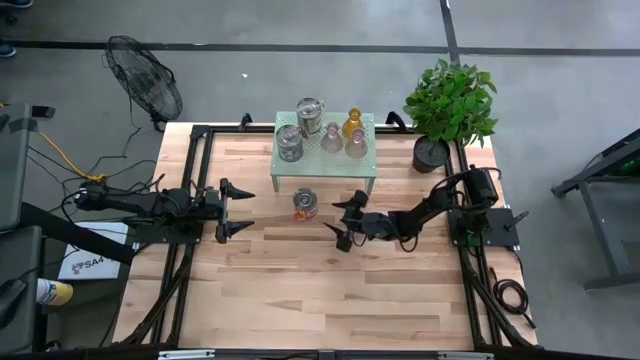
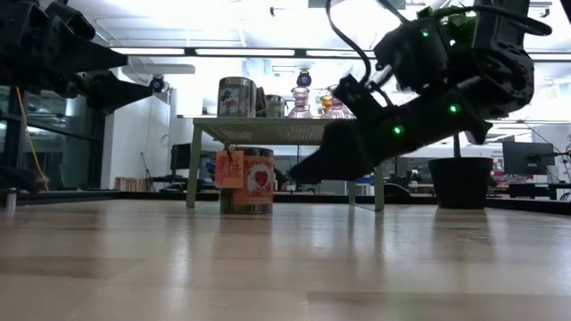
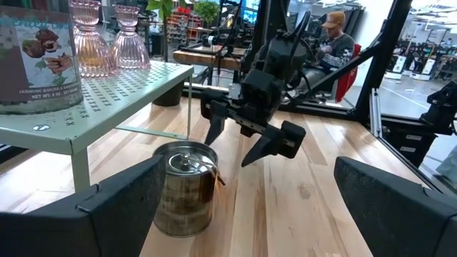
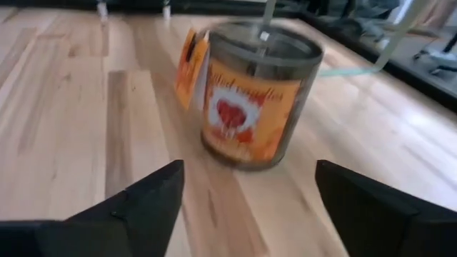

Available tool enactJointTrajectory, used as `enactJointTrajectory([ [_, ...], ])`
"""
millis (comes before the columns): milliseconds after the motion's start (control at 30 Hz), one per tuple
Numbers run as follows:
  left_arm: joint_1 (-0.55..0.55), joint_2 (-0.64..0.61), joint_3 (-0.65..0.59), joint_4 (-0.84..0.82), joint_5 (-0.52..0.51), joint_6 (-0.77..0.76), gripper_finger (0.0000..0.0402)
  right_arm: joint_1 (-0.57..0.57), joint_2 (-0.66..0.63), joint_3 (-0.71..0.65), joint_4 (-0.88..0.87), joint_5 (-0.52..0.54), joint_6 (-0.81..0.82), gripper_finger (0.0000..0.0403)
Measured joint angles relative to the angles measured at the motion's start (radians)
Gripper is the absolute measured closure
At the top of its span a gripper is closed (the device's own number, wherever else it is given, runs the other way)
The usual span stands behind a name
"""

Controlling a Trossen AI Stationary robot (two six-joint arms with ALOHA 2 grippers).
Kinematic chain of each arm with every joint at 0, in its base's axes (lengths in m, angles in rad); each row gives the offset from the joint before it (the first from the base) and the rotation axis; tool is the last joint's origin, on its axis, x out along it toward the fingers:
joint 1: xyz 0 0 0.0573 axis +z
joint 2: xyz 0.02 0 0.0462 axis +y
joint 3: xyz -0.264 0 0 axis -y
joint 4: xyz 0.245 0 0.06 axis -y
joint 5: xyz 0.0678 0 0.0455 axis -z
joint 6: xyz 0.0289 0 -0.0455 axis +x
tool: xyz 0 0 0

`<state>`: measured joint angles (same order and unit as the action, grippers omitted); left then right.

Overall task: Pick & Place candle stick holders
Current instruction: Put the orange scented candle on the shelf

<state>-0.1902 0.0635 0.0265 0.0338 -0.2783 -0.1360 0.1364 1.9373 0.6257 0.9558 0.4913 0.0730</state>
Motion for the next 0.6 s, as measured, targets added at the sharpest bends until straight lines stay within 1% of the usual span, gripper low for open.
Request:
enactJointTrajectory([
  [100,0.0,0.0,0.0,0.0,0.0,0.0,0.0002,0.0,0.0,0.026,-0.01,0.035,0.015,0.006],
  [200,0.0,0.0,0.0,0.0,0.0,0.0,0.0002,-0.014,0.0,0.047,-0.048,0.04,0.087,0.0023],
  [267,0.0,0.0,0.0,0.0,0.0,0.0,0.0002,-0.02,0.0,0.058,-0.05,0.062,0.109,0.0008],
  [400,0.0,0.0,0.0,0.0,0.0,0.0,0.0002,-0.019,0.0,0.07,-0.049,0.056,0.101,0.0008],
  [500,0.0,0.0,0.0,0.0,0.0,0.0,0.0002,-0.018,0.013,0.07,-0.045,0.053,0.146,0.0004],
  [600,0.0,0.0,-0.001,-0.001,0.0,0.0,0.0002,-0.018,0.066,0.07,0.038,0.023,0.146,0.0003],
])
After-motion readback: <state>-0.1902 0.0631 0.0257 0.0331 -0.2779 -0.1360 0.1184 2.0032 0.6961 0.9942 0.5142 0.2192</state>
